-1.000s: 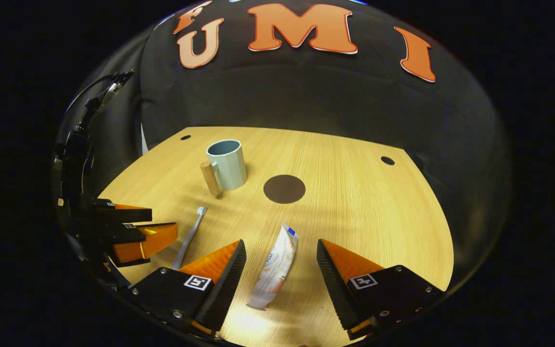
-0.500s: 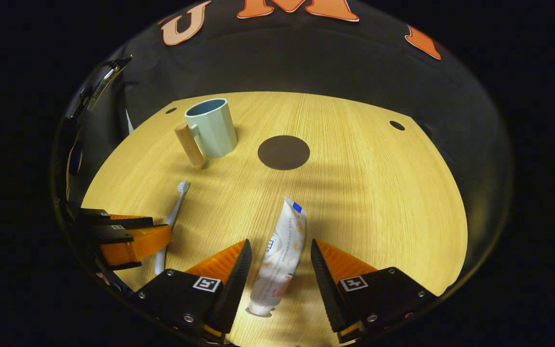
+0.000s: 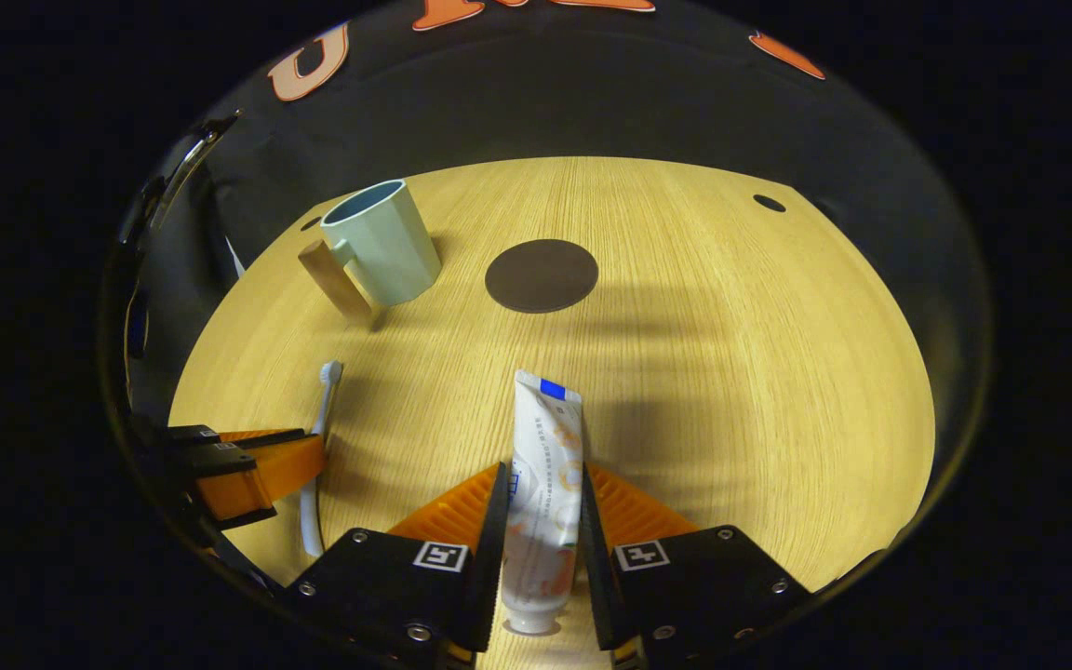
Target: Put the toothbrush and toothpaste on the desktop into the cup, then pick up the cup and place it on the coaster on the desktop.
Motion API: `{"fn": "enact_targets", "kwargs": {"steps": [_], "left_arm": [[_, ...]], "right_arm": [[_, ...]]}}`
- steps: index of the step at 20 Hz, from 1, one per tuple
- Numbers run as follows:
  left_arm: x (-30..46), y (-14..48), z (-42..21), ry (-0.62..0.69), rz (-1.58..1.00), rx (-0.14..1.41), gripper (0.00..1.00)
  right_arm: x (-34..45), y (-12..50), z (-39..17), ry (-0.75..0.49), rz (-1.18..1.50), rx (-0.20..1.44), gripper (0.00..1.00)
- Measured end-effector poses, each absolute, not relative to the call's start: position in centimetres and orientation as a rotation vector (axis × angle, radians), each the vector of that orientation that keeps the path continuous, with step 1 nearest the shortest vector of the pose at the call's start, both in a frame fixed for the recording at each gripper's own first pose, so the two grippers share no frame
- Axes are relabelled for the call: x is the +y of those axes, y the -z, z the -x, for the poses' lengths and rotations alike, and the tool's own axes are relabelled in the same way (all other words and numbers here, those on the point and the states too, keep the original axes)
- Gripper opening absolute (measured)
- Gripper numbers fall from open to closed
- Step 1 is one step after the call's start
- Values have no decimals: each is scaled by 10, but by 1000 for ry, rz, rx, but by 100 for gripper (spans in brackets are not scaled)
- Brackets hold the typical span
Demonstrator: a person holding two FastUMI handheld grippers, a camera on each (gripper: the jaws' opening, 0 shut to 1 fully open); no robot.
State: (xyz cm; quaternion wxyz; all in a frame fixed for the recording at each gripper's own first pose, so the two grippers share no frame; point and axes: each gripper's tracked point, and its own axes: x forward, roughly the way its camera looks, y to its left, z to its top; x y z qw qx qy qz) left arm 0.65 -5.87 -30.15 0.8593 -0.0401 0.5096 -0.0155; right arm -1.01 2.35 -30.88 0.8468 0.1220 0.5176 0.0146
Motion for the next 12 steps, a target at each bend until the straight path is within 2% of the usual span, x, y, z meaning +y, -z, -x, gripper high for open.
{"fn": "enact_targets", "kwargs": {"steps": [1, 2, 5, 8, 12], "left_arm": [[-58, 299, -6, 37, 102, 1060, 15], [-58, 299, -9, 48, 112, 1049, 8], [-61, 306, -13, 76, 132, 1022, 7], [-61, 295, -13, 88, 147, 997, 2], [-57, 300, -13, 103, 166, 940, 2]], "right_arm": [[24, 309, 8, -23, -283, 1081, 39], [29, 315, 2, -27, -309, 1068, 16], [35, 307, 3, -54, -364, 1051, 12], [39, 306, 2, -78, -387, 1036, 7], [34, 299, -7, -80, -361, 978, 6]]}}
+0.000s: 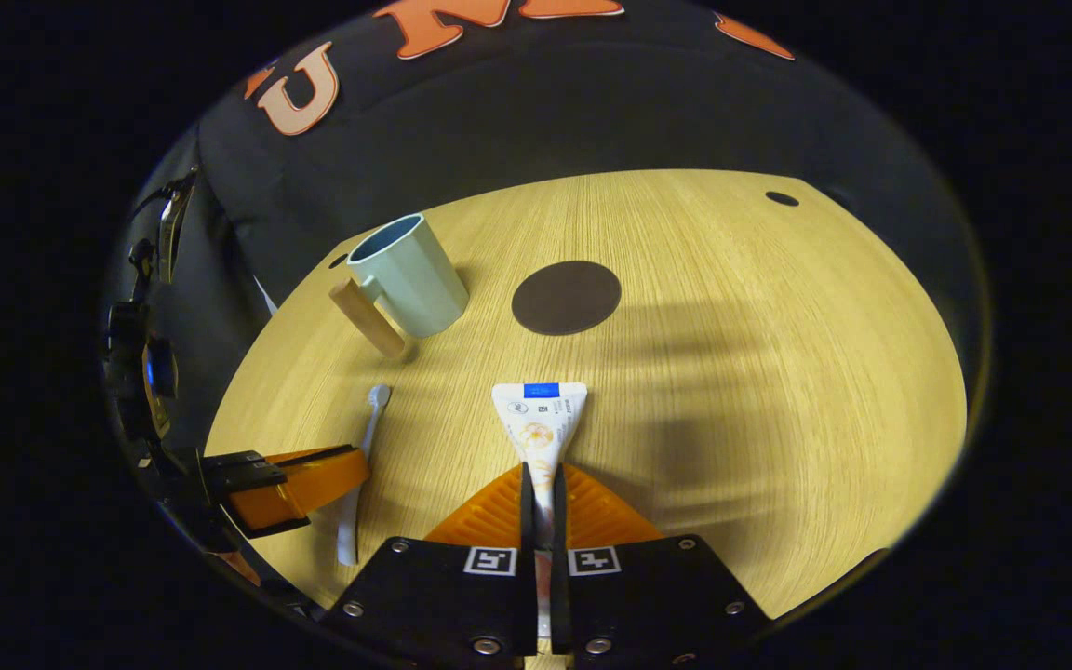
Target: Put the toothbrush and toothpaste on the desktop into the cup, then pick up the cup and place it on the coaster on the desktop.
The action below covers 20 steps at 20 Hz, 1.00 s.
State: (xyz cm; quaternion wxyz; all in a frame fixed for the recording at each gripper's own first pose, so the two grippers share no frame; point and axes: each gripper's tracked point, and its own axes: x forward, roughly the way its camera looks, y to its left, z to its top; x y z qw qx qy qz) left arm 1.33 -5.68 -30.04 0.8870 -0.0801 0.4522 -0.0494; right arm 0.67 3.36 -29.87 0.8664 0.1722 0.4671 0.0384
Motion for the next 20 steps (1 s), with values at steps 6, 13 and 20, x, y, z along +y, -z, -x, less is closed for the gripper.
{"fn": "enact_targets", "kwargs": {"steps": [6, 13, 20], "left_arm": [[-43, 293, -24, 115, 161, 754, 2], [-46, 305, -34, 129, 171, 603, 2], [-36, 290, -47, 102, 75, 426, 2]], "right_arm": [[28, 273, -14, -104, -352, 877, 6], [17, 228, -23, -102, -239, 679, 6], [11, 205, -39, -71, -228, 568, 6]]}}
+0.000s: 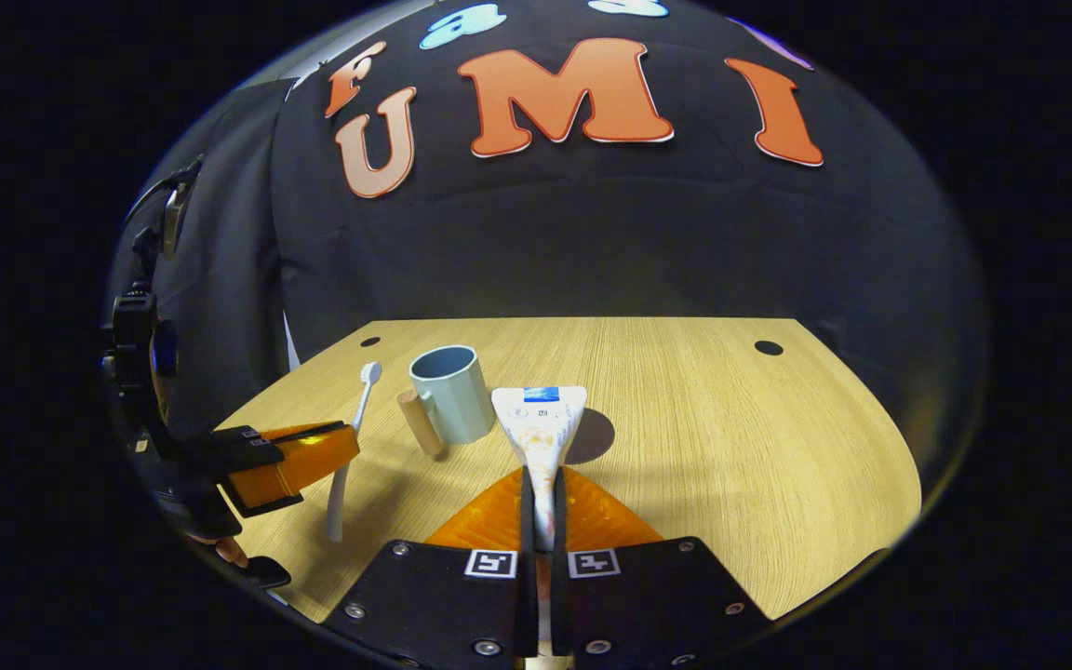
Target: Put the toothbrush and toothpaste on the desktop into the cup, then pick up the cup and place it on the coaster on the desktop.
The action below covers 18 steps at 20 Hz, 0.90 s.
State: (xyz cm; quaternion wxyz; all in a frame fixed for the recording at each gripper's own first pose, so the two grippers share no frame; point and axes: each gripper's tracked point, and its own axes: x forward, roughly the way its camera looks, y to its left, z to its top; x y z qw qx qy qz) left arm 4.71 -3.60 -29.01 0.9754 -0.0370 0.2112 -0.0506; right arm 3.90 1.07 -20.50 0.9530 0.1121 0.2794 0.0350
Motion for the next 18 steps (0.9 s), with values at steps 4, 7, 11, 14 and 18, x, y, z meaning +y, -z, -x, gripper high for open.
{"fn": "enact_targets", "kwargs": {"steps": [4, 7, 11, 14, 18], "left_arm": [[-33, 263, -54, 86, 46, 300, 2], [-29, 246, -65, 84, 48, 199, 2], [-31, 231, -77, 102, 85, 117, 2], [-33, 224, -92, 115, 91, 72, 2], [-42, 214, -124, 138, 86, 48, 1]], "right_arm": [[7, 192, -51, -69, -235, 523, 5], [1, 180, -62, -54, -221, 484, 6], [-6, 166, -73, -47, -208, 444, 5], [-9, 162, -77, -34, -213, 420, 5], [-10, 159, -79, -37, -245, 406, 5]]}}
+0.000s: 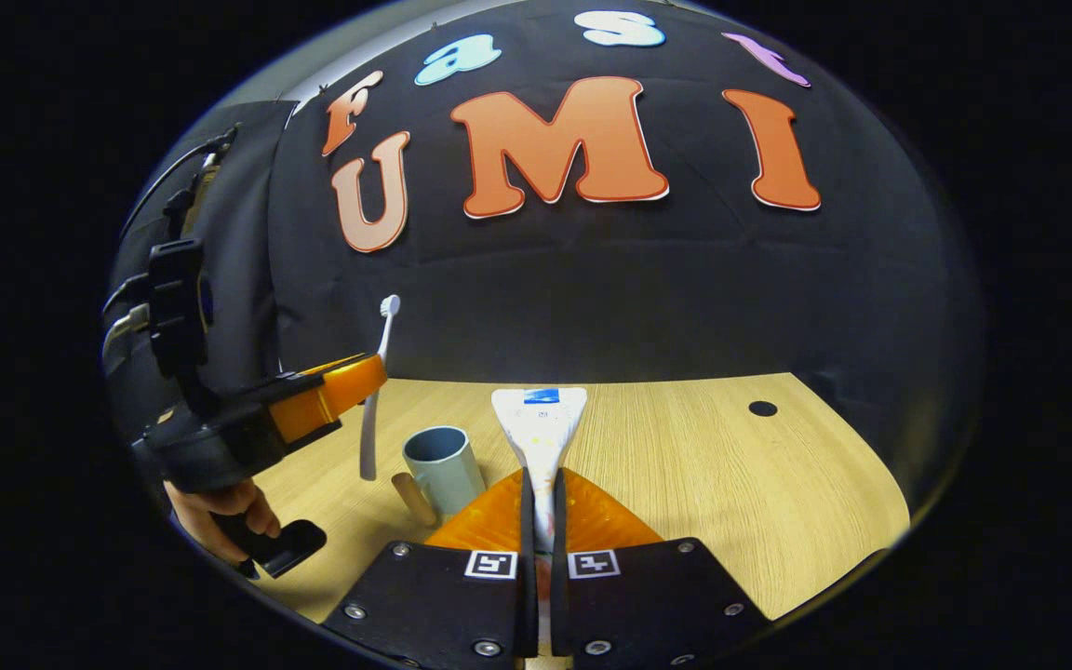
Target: Put the toothbrush and toothpaste on the desktop into the cup, then pick up the cup and place it on the coaster on the desktop.
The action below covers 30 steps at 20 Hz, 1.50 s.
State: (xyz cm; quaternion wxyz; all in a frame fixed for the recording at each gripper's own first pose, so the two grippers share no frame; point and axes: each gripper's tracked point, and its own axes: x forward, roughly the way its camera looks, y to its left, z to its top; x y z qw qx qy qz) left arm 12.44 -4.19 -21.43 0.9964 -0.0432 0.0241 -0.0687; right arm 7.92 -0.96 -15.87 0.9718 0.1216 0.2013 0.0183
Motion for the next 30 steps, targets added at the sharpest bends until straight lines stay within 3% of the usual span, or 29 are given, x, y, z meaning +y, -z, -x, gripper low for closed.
{"fn": "enact_targets", "kwargs": {"steps": [5, 12, 23, 28, 30], "left_arm": [[-53, 204, -163, 158, 89, 10, 1], [-57, 235, -200, 182, 112, 24, 1], [-41, 295, -206, 210, 140, 133, 2], [-45, 312, -193, 250, 126, 176, 7], [-44, 316, -183, 262, 109, 188, 15]], "right_arm": [[-17, 144, -103, -21, -230, 374, 6], [-29, 137, -122, 2, -211, 326, 5], [-22, 156, -138, -7, -218, 350, 5], [-17, 165, -143, -9, -201, 373, 5], [-13, 166, -146, -12, -199, 377, 5]]}}
